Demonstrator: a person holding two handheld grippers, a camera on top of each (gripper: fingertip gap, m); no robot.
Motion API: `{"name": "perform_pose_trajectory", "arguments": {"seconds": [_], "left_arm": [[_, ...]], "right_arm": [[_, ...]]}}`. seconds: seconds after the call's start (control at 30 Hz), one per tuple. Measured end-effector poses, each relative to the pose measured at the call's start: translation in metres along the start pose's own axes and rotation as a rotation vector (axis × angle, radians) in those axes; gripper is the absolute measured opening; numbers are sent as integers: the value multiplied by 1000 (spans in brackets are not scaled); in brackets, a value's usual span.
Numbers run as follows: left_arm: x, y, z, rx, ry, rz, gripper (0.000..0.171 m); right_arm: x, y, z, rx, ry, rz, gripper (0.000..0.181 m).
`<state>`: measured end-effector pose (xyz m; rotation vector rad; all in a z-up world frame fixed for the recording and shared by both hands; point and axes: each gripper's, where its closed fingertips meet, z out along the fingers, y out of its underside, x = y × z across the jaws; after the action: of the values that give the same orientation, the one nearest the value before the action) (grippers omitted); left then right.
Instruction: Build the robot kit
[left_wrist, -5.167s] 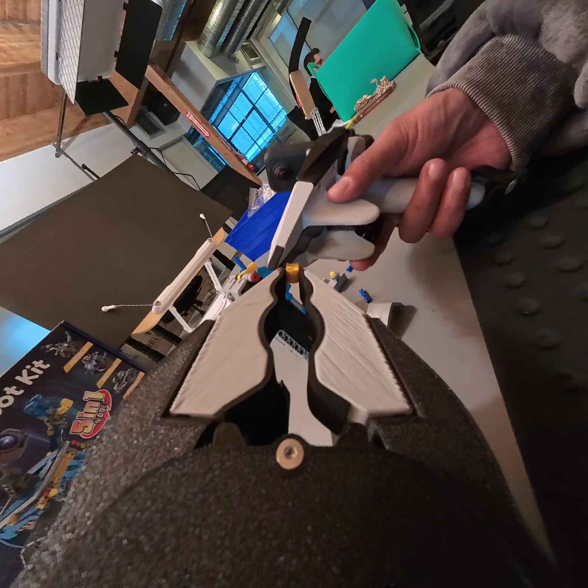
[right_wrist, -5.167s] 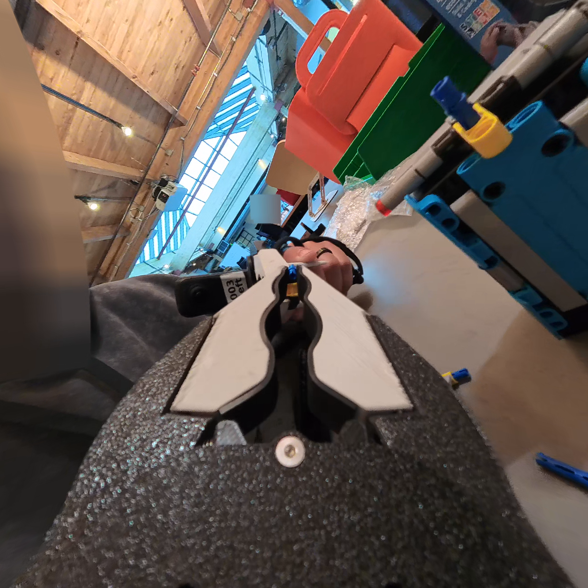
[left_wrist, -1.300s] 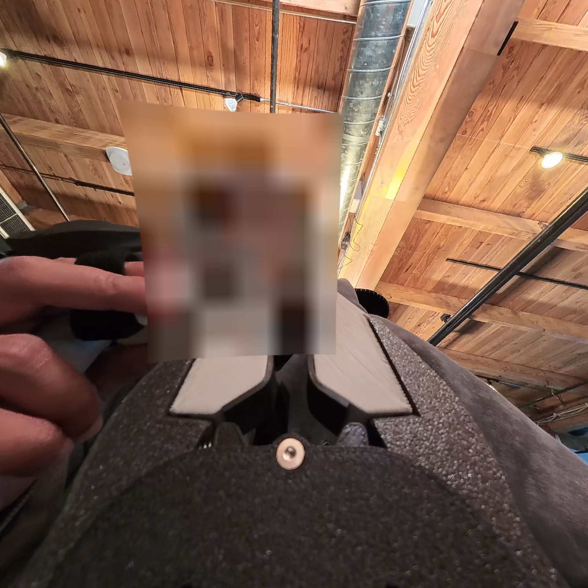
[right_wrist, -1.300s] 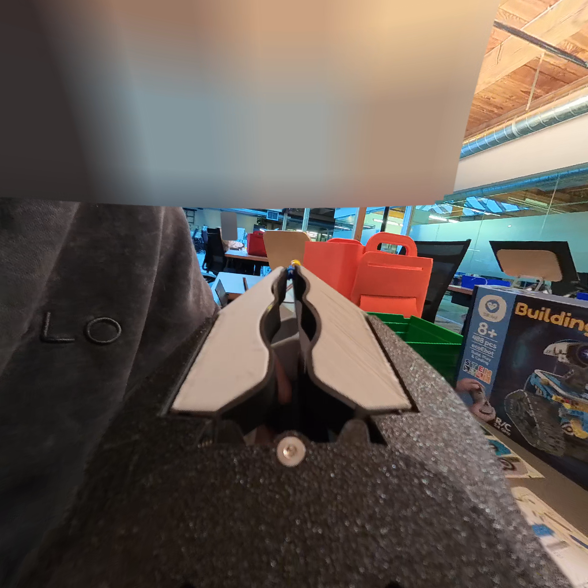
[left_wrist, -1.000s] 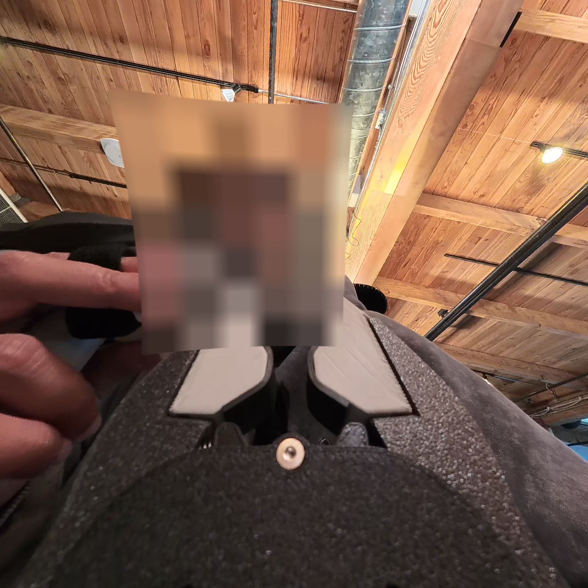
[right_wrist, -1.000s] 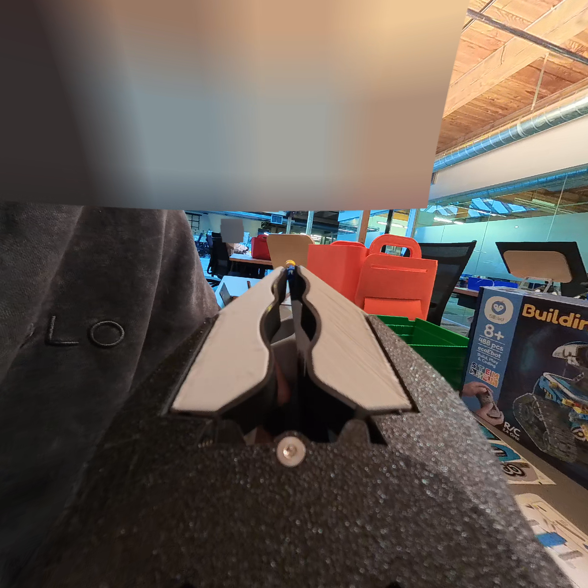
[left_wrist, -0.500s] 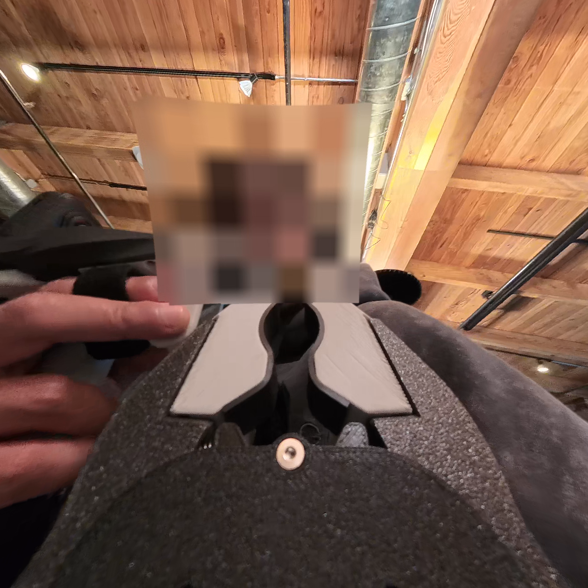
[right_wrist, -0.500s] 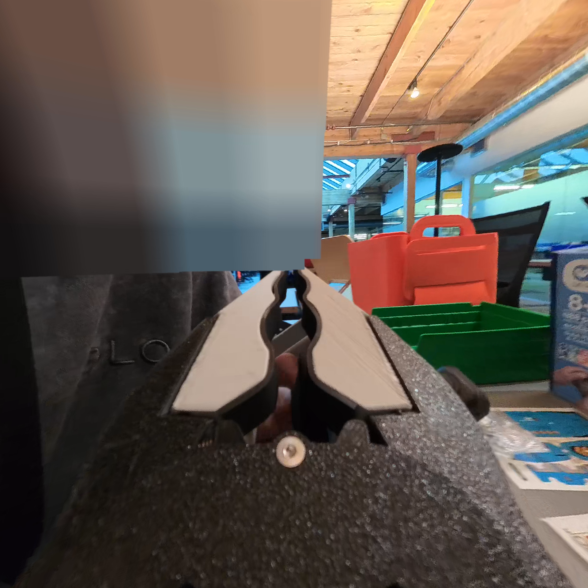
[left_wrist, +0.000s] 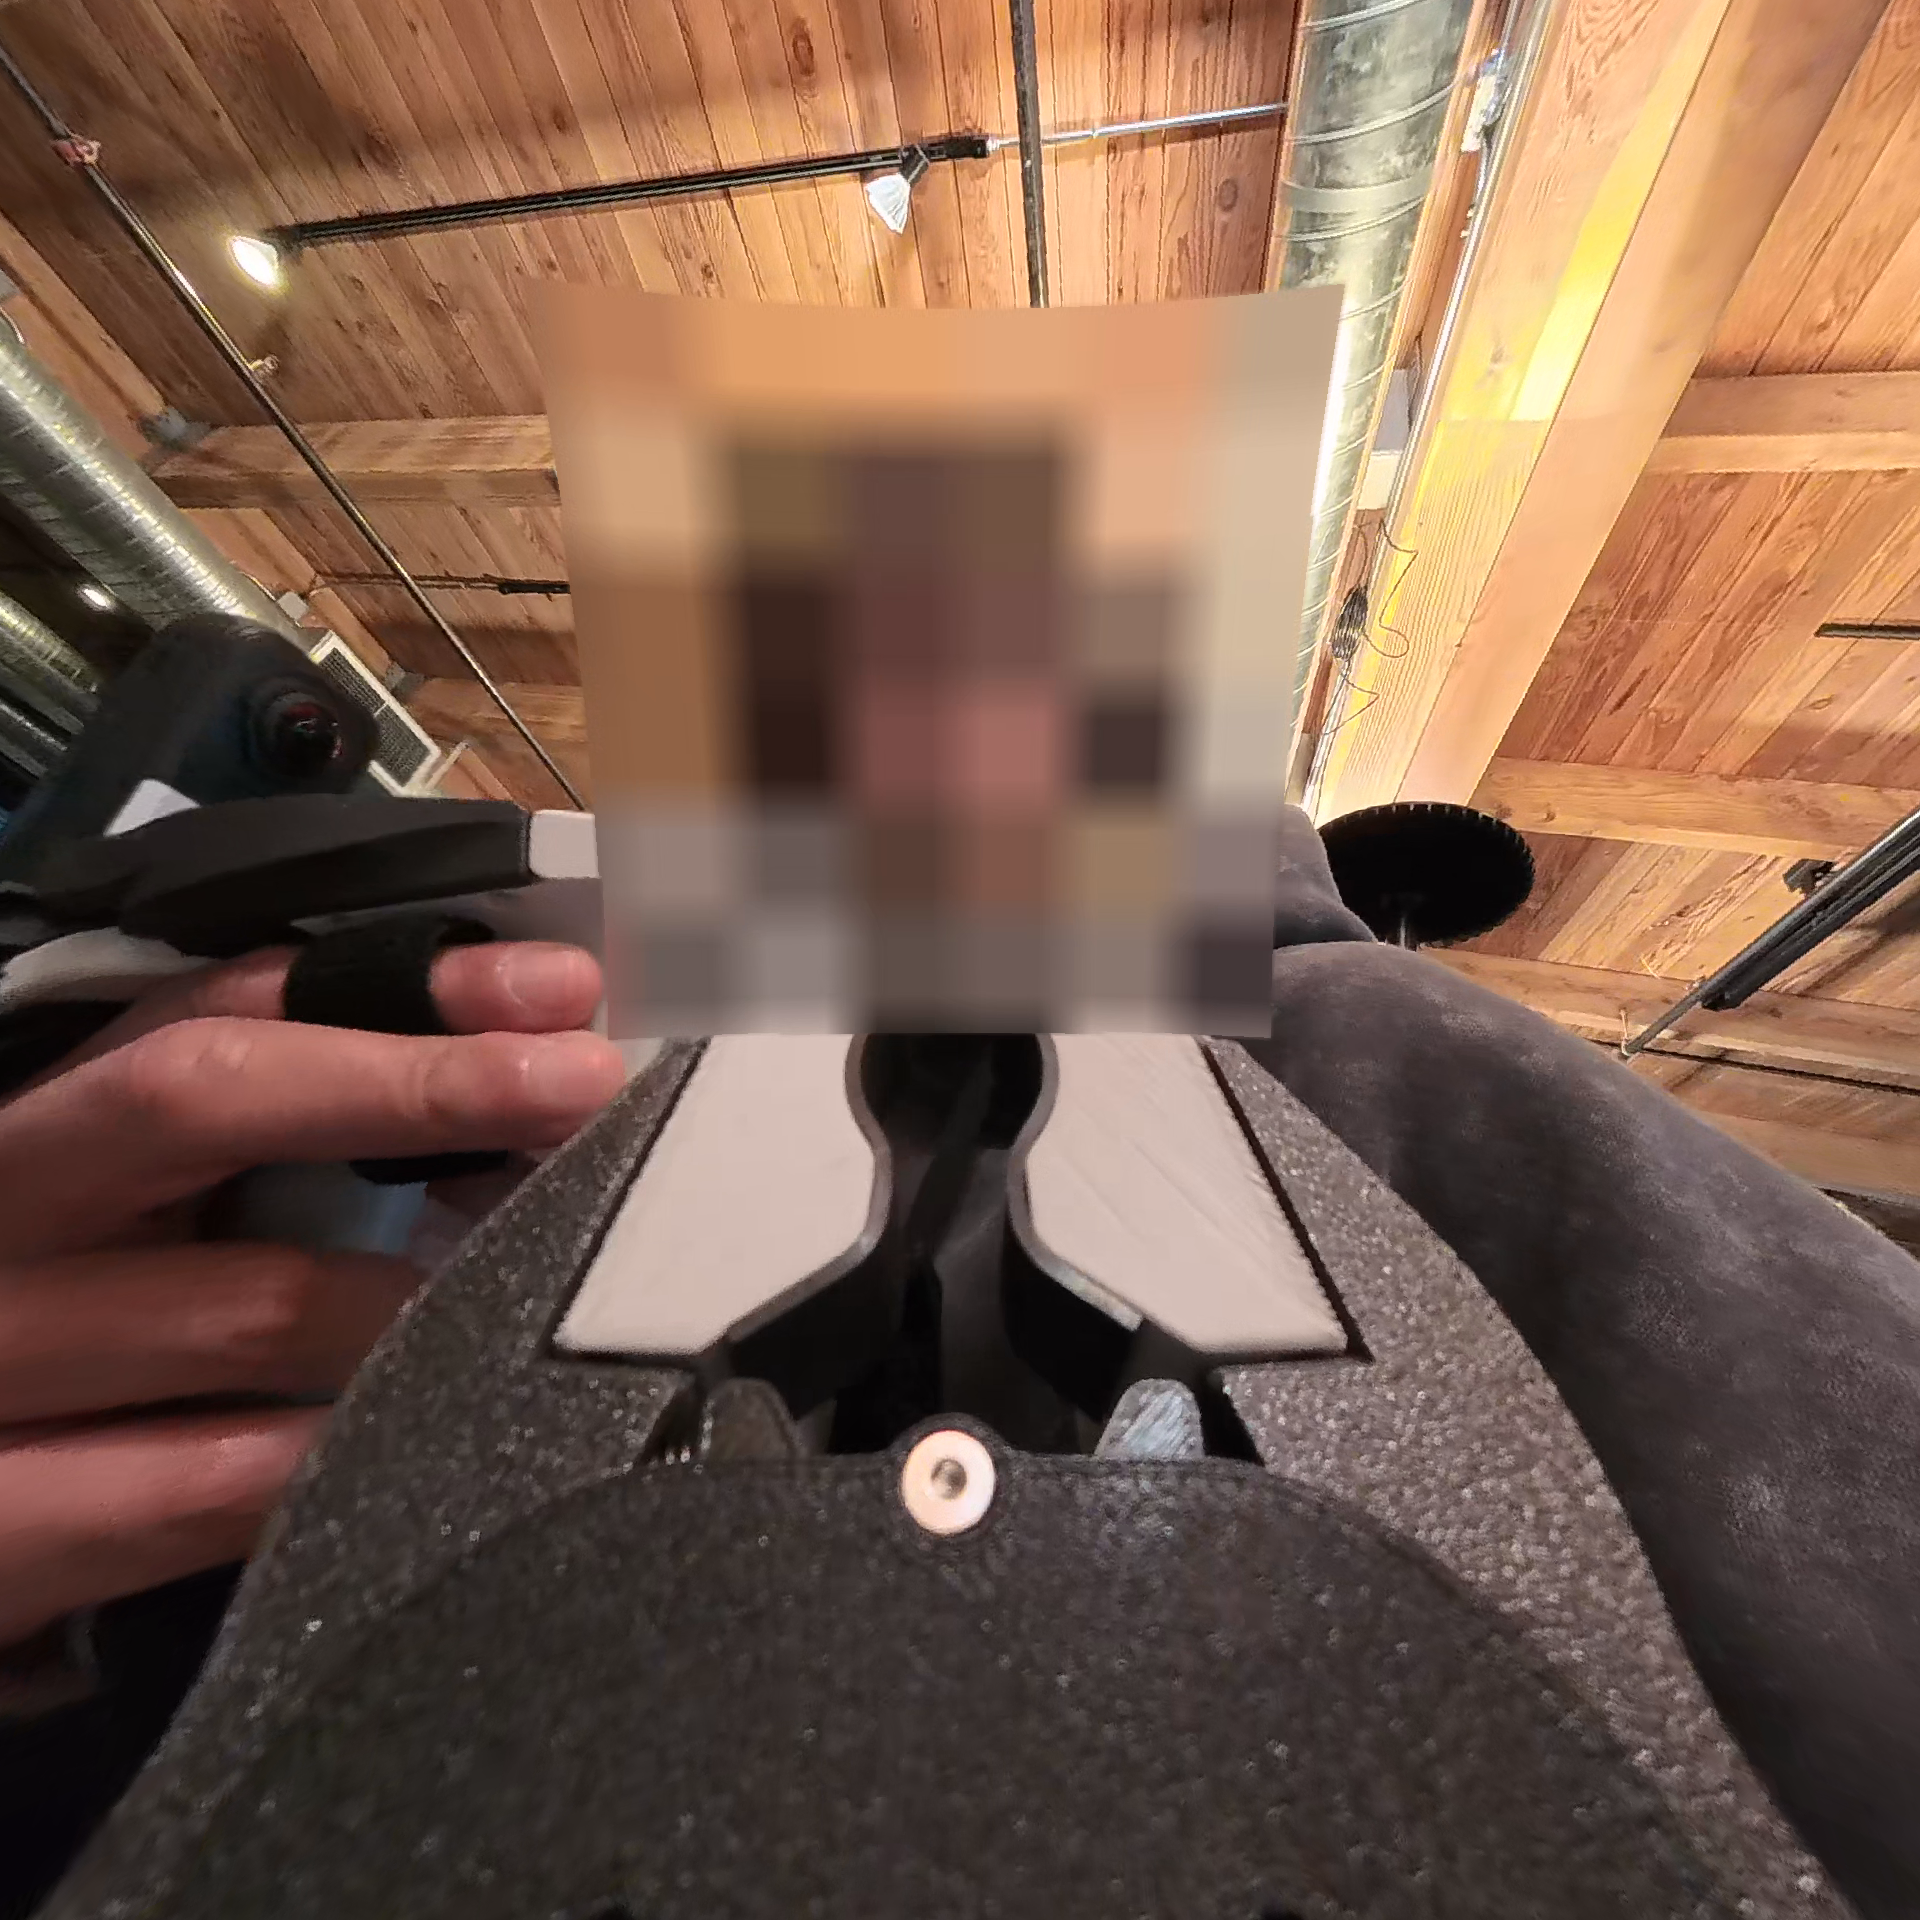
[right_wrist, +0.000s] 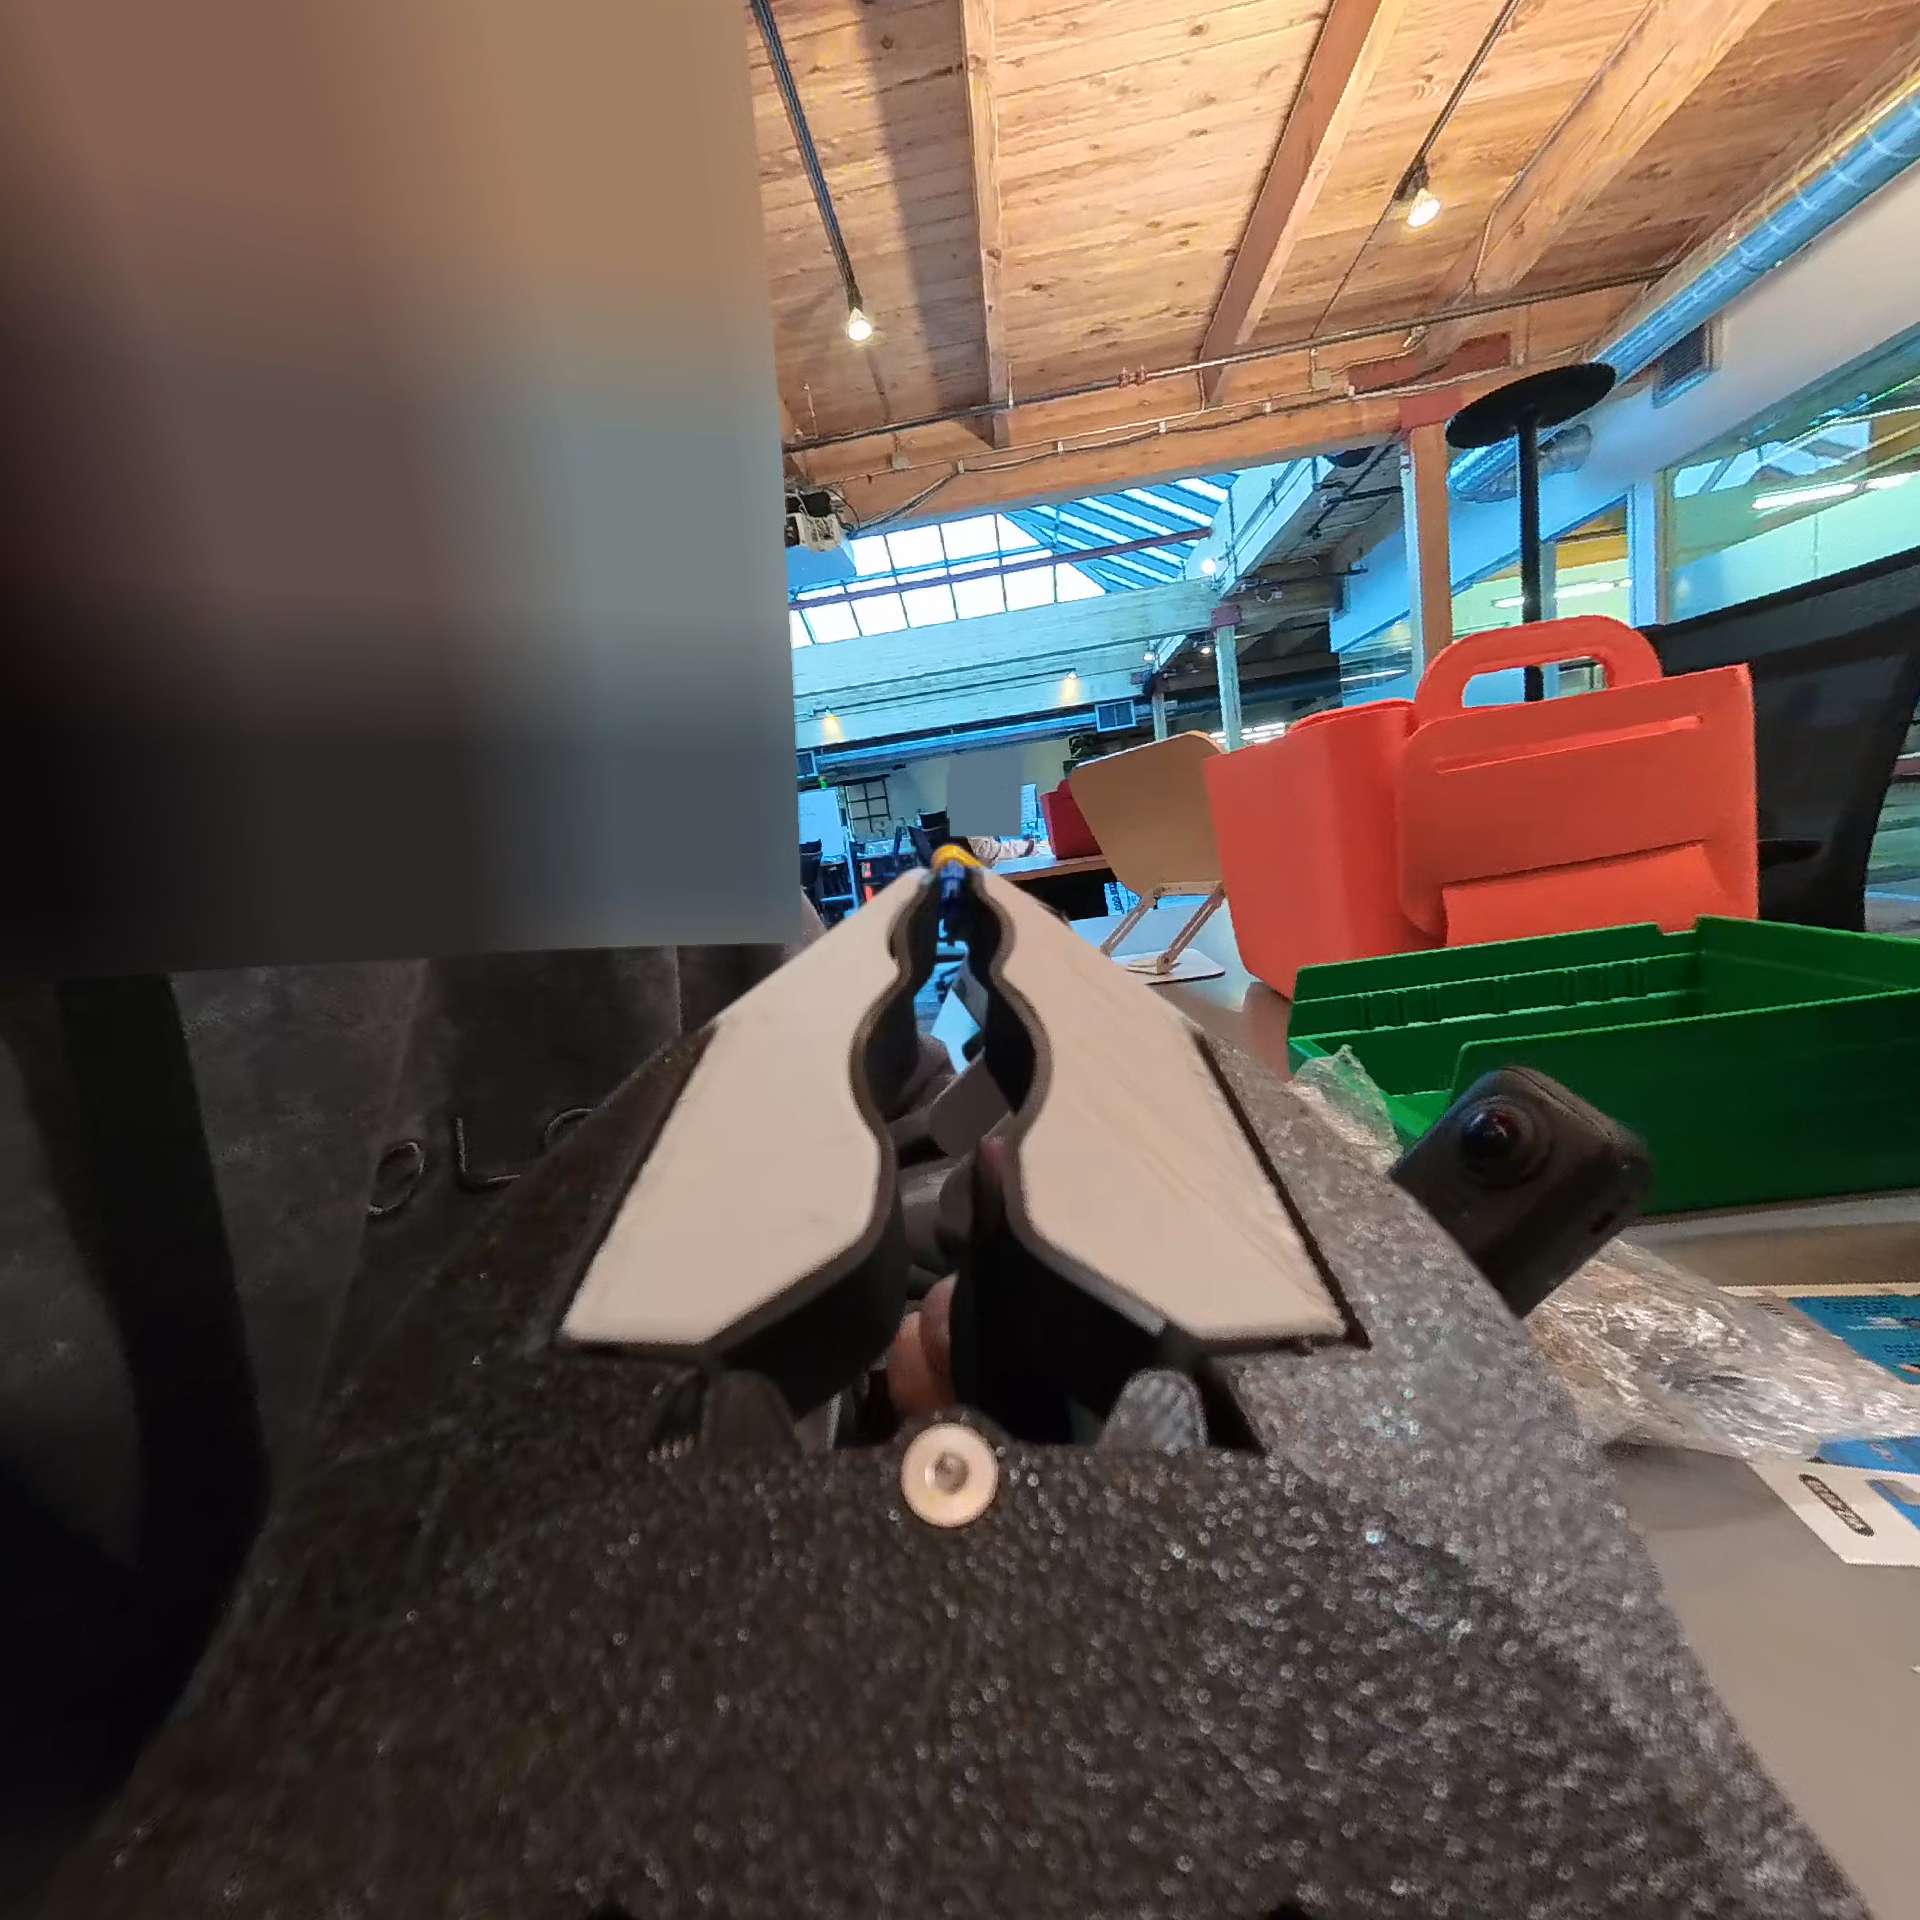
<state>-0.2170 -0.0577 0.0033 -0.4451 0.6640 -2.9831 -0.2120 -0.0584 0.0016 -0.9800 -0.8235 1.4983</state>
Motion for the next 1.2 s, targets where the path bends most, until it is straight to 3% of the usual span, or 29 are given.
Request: {"name": "perform_pose_trajectory", "arguments": {"seconds": [0.23, 0.67, 1.2], "left_arm": [[2, -2, -1, 32, 42, -71, 6], [-3, -3, -3, 47, 48, -141, 7], [-2, -1, -2, 35, 58, -149, 6]], "right_arm": [[0, 3, 1, -53, 70, -178, 4], [-1, 4, 2, -88, 113, -327, 4], [-1, 0, -2, -79, 91, -301, 4]]}}
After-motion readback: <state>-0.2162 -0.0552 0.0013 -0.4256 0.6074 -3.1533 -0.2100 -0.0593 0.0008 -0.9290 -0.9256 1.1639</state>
